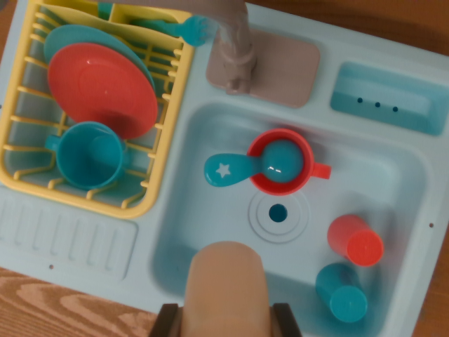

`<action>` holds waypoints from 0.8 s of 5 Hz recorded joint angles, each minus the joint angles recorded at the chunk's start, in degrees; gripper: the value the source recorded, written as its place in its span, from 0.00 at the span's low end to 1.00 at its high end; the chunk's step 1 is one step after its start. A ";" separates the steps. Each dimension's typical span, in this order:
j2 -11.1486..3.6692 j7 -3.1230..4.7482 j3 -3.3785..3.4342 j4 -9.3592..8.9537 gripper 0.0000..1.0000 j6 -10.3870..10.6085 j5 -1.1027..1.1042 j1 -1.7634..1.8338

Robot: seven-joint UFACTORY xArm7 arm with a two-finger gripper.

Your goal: Pick detergent from the sink

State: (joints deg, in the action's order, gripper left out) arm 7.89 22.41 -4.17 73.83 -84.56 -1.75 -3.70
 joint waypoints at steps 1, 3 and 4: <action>0.00 0.00 0.00 0.00 1.00 0.00 0.00 0.00; 0.15 -0.03 0.00 0.34 1.00 -0.50 0.02 0.00; 0.18 -0.04 0.00 0.41 1.00 -0.59 0.03 0.00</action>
